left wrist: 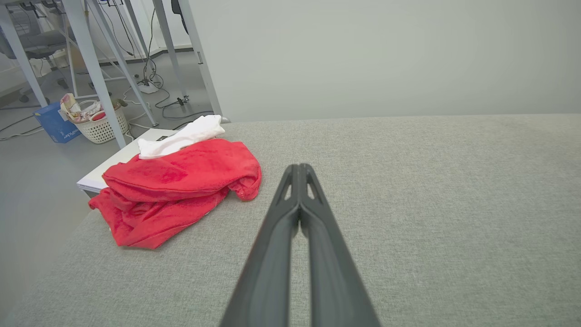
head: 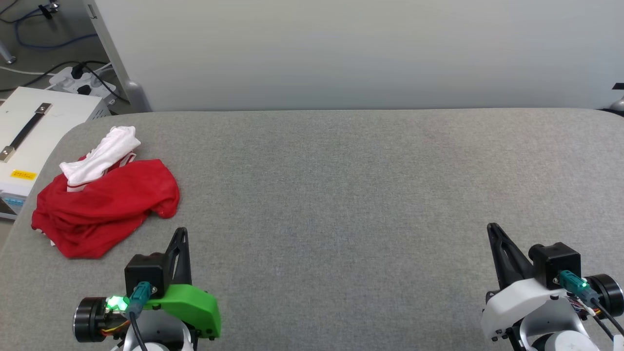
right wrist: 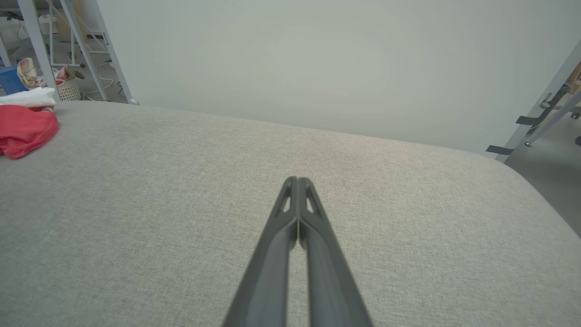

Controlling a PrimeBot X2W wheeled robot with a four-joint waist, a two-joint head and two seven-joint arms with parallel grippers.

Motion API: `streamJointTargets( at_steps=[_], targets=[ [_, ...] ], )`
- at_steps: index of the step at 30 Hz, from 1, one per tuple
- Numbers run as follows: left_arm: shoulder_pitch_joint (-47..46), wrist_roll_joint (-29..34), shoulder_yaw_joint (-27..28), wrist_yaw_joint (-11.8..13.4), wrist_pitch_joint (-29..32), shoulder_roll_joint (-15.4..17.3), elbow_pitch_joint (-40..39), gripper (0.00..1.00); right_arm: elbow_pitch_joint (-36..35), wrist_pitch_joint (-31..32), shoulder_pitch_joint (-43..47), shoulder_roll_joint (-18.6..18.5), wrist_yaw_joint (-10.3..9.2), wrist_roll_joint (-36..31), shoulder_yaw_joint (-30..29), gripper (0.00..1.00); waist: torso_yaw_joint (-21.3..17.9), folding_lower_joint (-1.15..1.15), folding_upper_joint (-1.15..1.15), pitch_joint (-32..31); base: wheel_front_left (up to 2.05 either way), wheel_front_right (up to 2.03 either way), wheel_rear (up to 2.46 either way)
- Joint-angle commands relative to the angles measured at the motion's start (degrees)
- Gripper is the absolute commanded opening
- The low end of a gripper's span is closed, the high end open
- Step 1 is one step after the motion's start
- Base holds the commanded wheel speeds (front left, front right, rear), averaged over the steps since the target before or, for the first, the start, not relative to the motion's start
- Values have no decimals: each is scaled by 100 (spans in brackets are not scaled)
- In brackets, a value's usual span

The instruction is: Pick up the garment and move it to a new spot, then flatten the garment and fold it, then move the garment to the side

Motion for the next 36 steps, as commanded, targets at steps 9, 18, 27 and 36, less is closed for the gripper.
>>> streamJointTargets(
  at_steps=[9,18,27,36],
  targets=[
    [6,-30,6,16,-40,0,-3,100,-4,-40,-5,-1,0,46,-27,100,0,0,0,4,0,0,0],
    [5,-88,17,48,-148,-1,-31,100,-87,-146,-12,0,-1,215,-69,100,2,0,0,10,0,0,0],
    [10,-163,21,56,-258,-3,-51,100,-170,-254,11,1,-1,406,-62,100,6,0,0,15,0,0,0],
    [21,-252,20,45,-363,-5,-39,100,-195,-358,44,1,-1,566,-65,100,13,0,0,16,0,0,0]
  ],
)
